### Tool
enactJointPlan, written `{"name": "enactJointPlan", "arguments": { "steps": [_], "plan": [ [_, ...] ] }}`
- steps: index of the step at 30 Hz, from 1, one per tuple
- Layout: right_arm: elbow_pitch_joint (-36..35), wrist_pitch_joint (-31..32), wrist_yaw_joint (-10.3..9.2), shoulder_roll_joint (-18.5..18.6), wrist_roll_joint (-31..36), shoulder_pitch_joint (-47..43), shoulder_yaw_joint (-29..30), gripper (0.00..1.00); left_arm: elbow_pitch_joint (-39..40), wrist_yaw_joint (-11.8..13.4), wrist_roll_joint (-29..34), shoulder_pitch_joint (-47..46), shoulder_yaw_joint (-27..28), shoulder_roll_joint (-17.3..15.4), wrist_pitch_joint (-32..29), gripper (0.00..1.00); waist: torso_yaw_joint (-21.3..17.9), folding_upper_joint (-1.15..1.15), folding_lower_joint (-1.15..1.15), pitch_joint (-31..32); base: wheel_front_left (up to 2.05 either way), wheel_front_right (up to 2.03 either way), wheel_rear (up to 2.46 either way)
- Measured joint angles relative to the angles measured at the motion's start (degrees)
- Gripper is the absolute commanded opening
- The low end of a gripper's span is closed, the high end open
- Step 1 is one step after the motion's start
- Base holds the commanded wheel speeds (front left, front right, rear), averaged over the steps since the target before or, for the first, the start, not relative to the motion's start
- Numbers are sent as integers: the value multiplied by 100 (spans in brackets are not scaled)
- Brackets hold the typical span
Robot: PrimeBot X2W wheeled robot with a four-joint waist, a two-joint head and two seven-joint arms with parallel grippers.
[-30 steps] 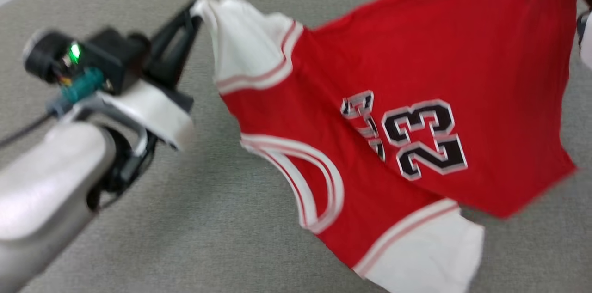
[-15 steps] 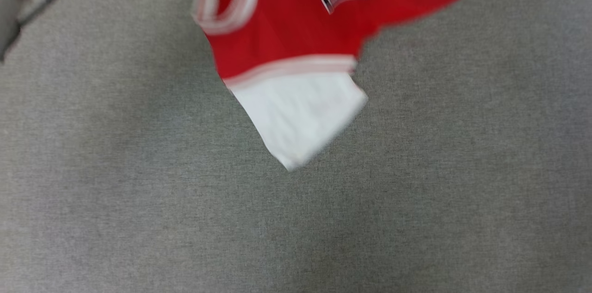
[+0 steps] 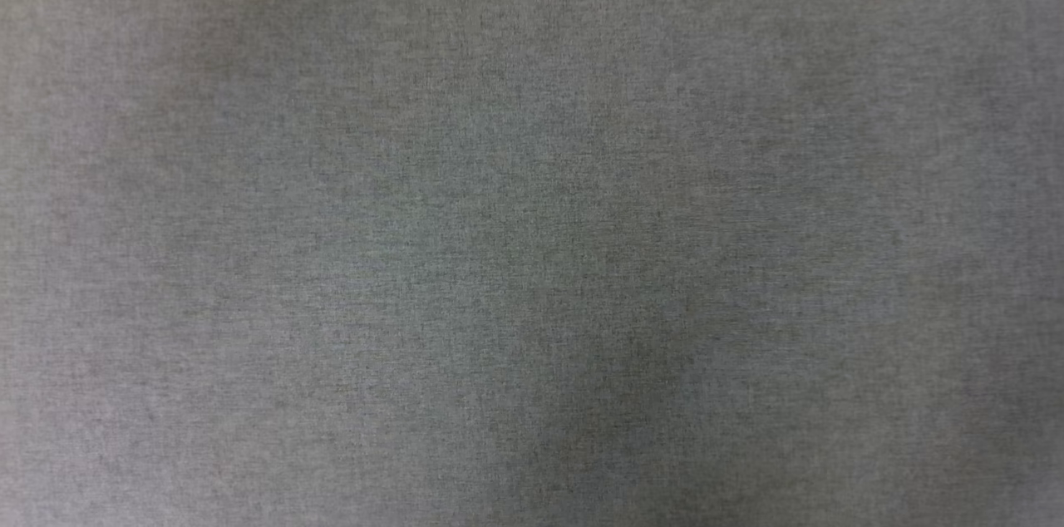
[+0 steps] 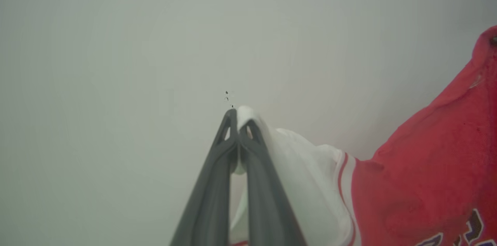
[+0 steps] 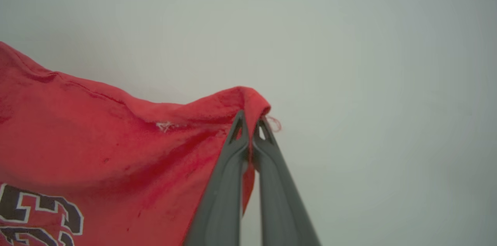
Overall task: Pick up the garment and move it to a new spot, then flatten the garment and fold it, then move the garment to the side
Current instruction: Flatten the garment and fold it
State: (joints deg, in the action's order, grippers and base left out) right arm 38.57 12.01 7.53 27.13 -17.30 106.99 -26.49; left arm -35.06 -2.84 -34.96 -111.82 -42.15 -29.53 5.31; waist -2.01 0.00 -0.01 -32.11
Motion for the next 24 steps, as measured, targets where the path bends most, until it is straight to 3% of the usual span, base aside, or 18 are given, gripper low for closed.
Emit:
{"name": "enactJointPlan", "arguments": {
  "steps": [9, 16, 24],
  "plan": [
    [837, -398, 0, -258, -166, -180, -514, 0, -947, -282, -20, 91, -268, 312, 356, 0, 42, 0, 0, -241, 0, 0, 0],
    [1243, -812, 0, -467, -564, -991, -979, 0, -1438, -407, -304, 1078, -446, 354, 713, 0, 31, 0, 0, -163, 0, 0, 0],
    [1299, -1225, 0, -589, -1204, -2463, -1648, 0, -1243, -448, -589, 2882, -595, 147, 946, 0, -18, 0, 0, 212, 0, 0, 0]
  ]
}}
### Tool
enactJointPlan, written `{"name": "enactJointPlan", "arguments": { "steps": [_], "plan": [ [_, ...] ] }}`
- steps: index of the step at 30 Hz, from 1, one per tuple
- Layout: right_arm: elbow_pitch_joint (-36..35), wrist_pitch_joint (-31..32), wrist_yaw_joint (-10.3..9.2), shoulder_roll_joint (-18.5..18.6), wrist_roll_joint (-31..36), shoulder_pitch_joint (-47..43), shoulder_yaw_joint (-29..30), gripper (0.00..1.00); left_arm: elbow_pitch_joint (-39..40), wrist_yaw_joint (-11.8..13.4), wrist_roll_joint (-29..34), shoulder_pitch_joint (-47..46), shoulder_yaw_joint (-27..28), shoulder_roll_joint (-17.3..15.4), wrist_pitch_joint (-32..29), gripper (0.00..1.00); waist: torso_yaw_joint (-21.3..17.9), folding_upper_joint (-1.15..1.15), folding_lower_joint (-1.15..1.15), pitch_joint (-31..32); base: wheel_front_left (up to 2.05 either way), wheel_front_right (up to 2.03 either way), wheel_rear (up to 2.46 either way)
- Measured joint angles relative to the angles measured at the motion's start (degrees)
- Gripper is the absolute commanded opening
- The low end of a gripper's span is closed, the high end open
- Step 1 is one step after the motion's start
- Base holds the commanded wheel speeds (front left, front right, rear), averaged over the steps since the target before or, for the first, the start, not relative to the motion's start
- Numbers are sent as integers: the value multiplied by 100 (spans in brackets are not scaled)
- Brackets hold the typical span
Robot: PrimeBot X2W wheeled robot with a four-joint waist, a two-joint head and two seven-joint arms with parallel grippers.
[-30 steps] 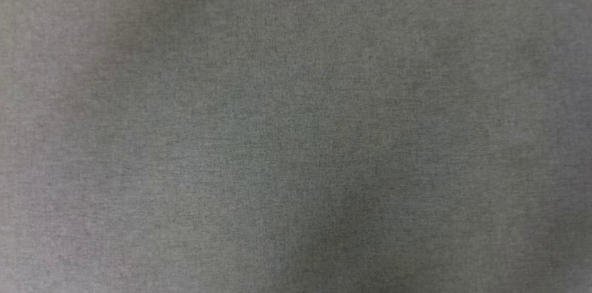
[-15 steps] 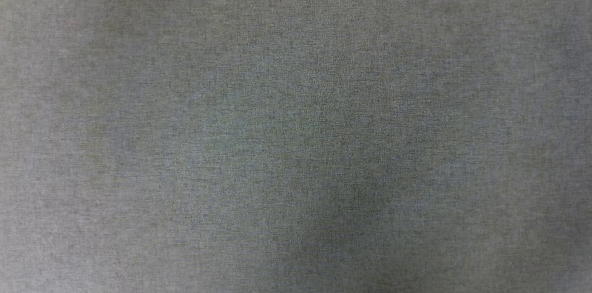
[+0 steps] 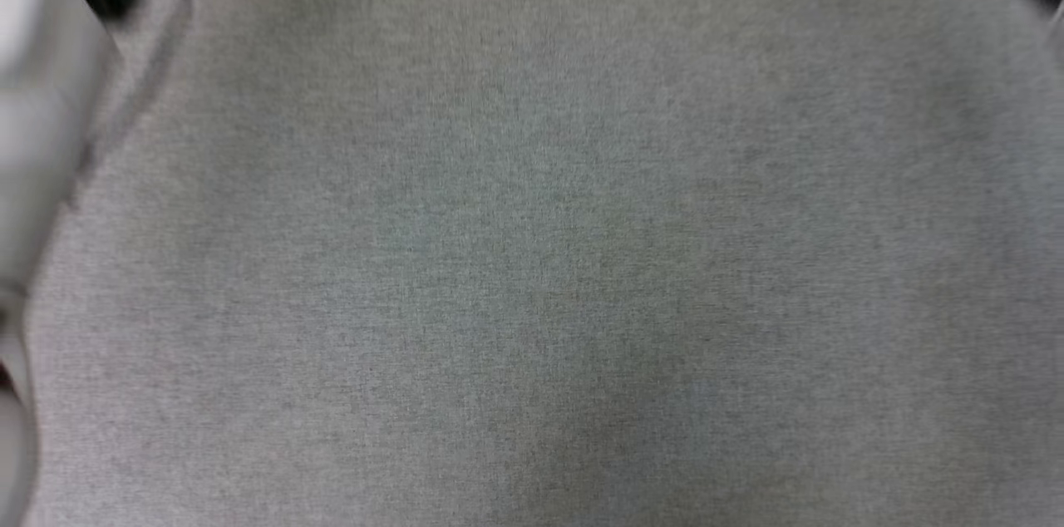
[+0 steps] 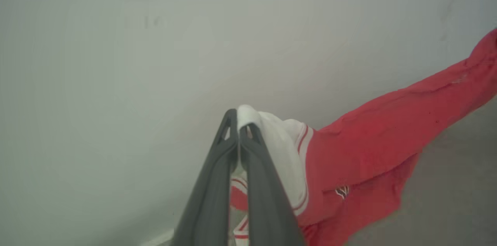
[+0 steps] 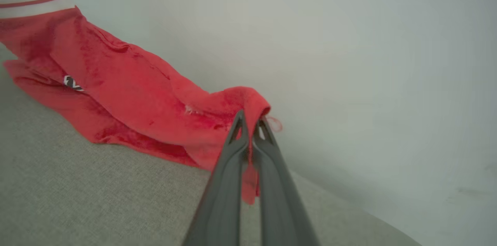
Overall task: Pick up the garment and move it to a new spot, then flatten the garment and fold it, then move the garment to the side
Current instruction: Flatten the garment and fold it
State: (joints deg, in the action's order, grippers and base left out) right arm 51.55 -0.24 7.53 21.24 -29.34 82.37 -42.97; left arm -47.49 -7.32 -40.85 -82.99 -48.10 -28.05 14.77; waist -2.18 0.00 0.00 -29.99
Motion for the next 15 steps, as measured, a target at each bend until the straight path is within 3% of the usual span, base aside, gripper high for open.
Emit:
{"name": "enactJointPlan", "arguments": {
  "steps": [4, 7, 15],
  "plan": [
    [-218, -160, 0, 104, -337, -669, -315, 0, 442, 40, -127, 1046, 30, -152, 13, 0, -8, 0, 0, 291, 0, 0, 0],
    [-414, -244, 0, 289, -616, -1194, -561, 0, 996, 238, -174, 1933, 62, -387, 14, 0, -2, 0, 1, 534, 0, 0, 0],
    [-1101, -356, 0, 998, -1181, -2622, -1182, 0, 2682, 1067, -609, 4430, 16, -1034, -7, 0, 22, 0, 1, 1254, 0, 0, 0]
  ]
}}
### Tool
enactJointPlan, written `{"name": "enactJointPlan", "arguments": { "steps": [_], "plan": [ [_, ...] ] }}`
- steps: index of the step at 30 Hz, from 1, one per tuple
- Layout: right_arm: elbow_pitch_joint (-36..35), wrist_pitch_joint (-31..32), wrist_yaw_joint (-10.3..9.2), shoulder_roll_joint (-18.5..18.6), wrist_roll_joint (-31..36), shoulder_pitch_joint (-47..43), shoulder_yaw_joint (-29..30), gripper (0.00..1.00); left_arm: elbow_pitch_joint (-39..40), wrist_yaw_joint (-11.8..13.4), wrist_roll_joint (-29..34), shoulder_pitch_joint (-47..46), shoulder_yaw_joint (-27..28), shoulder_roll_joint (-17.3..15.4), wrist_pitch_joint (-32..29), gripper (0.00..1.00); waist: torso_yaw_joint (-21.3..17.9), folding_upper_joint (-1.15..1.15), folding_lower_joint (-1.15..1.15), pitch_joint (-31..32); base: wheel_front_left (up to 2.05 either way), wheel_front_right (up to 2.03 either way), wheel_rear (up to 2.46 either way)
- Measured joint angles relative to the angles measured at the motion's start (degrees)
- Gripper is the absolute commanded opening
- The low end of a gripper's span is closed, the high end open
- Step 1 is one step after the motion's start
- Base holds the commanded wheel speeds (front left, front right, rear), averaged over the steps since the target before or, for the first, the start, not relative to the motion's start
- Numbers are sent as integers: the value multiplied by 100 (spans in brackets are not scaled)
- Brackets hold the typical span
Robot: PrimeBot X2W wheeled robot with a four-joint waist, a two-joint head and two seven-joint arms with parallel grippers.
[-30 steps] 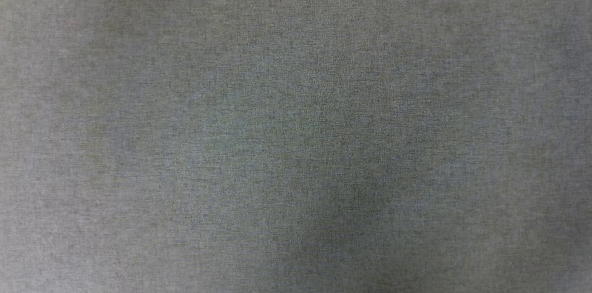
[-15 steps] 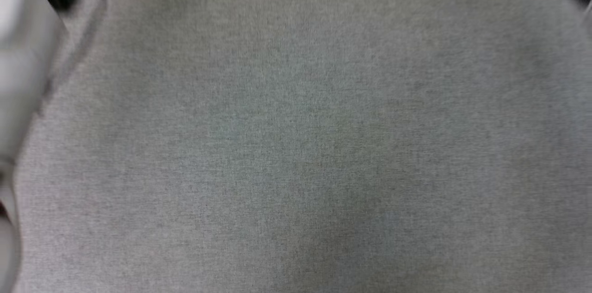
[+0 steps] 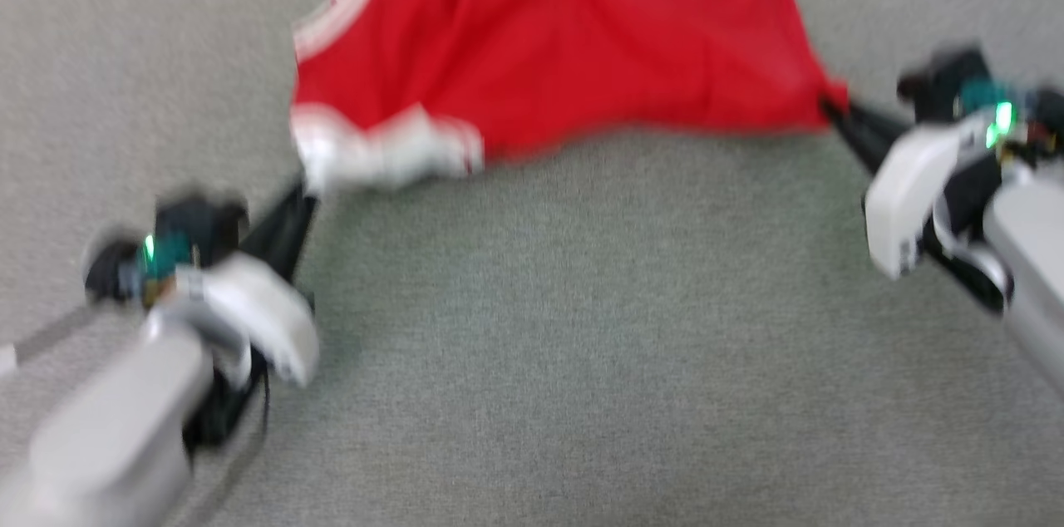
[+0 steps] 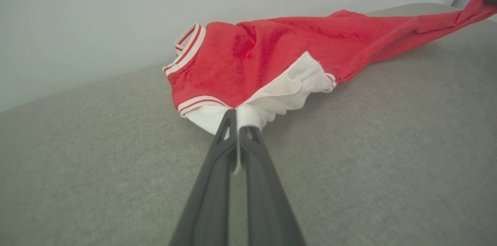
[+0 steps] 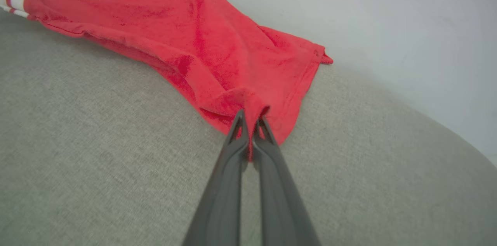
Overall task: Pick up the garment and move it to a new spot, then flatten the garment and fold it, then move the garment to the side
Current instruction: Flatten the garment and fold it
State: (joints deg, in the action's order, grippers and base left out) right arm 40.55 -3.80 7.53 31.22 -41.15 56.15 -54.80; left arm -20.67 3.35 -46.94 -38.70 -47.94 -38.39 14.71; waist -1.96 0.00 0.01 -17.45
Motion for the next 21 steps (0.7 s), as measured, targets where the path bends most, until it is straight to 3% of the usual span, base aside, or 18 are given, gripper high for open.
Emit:
{"name": "enactJointPlan", "arguments": {
  "steps": [9, 15, 21],
  "plan": [
    [-745, -14, 0, 713, -494, -1542, -148, 0, 1750, 1059, -721, 2385, -141, -589, -118, 0, -58, 0, 1, 772, 0, 0, 0],
    [-1165, 25, 0, 1069, -624, -2582, 35, 0, 2178, 1401, -1071, 3370, -356, -764, -235, 0, -54, 0, 1, 1163, 0, 0, 0],
    [-1538, 31, 0, 1254, -699, -3747, 432, 0, 2392, 1536, -1400, 4120, -545, -691, -236, 0, -20, 0, 1, 1471, 0, 0, 0]
  ]
}}
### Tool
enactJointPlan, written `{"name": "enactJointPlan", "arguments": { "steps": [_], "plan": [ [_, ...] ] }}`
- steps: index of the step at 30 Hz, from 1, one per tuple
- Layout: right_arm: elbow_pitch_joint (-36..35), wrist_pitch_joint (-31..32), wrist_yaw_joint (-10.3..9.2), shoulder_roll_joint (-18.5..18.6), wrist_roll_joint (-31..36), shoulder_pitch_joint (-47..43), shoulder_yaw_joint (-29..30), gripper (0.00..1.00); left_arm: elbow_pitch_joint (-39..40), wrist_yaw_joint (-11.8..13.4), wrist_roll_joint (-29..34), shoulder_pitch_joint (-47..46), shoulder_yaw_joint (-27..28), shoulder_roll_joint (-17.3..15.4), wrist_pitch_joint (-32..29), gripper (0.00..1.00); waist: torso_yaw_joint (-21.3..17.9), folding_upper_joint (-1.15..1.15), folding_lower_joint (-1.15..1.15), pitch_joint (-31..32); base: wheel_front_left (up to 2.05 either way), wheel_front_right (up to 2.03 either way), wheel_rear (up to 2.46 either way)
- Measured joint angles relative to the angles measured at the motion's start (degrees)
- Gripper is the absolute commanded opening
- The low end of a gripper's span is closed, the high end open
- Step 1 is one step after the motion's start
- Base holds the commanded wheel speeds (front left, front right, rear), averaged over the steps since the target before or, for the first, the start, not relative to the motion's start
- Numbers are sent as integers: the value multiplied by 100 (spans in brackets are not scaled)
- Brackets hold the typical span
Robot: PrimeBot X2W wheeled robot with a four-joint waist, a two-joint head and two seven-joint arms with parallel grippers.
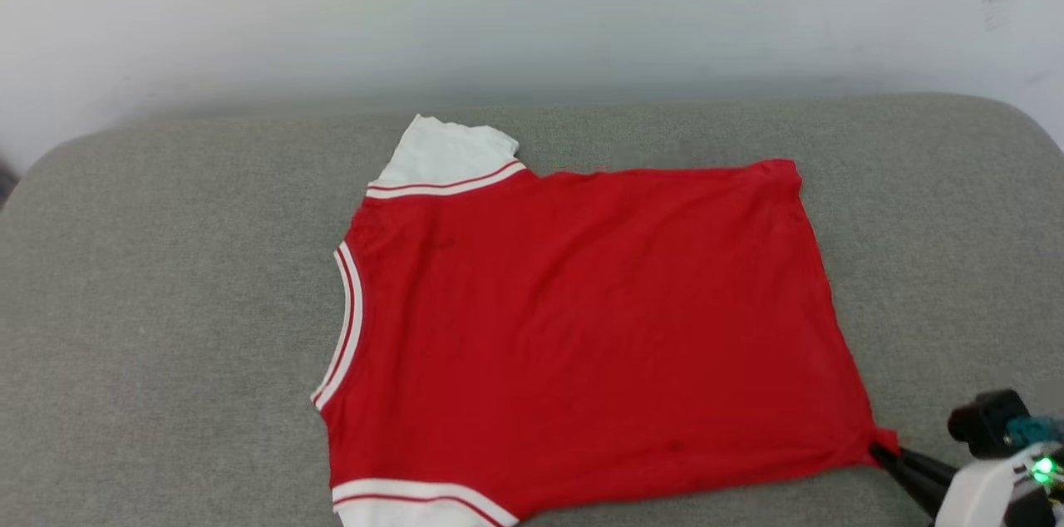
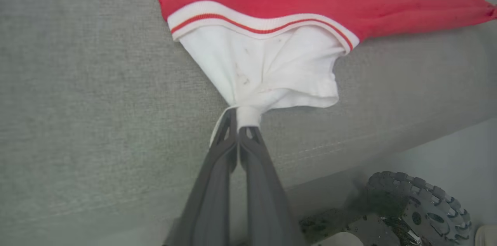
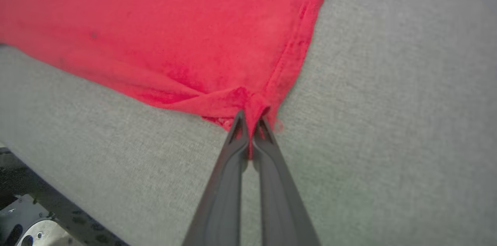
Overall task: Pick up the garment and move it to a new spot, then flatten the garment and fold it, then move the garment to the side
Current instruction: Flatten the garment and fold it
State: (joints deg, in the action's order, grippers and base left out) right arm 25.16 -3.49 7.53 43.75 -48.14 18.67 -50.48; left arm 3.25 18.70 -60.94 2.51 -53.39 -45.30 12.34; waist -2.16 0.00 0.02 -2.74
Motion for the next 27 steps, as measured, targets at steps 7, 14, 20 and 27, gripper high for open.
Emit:
{"name": "enactJointPlan", "arguments": {
  "steps": [7, 14, 20, 27],
  "plan": [
    [-695, 214, 0, 162, 69, -1286, 722, 0, 79, 98, -172, 433, -42, -92, 26, 0, 72, 0, 0, 207, 0, 0, 0],
    [-1245, 675, 0, 29, 472, -1751, 1678, 0, 52, -5, 32, 140, -19, -116, 18, 0, 66, 0, -1, 131, 0, 0, 0],
    [-1759, 1061, -1, -205, 832, -1702, 2432, 0, 4, -168, 412, -782, 202, -179, -31, 0, 49, 0, -1, -38, 0, 0, 0],
    [-2198, 1440, 0, -447, 1114, -1262, 3004, 0, -182, -495, 731, -1962, 413, -261, -372, 0, -41, 0, -2, -424, 0, 0, 0]
  ]
}}
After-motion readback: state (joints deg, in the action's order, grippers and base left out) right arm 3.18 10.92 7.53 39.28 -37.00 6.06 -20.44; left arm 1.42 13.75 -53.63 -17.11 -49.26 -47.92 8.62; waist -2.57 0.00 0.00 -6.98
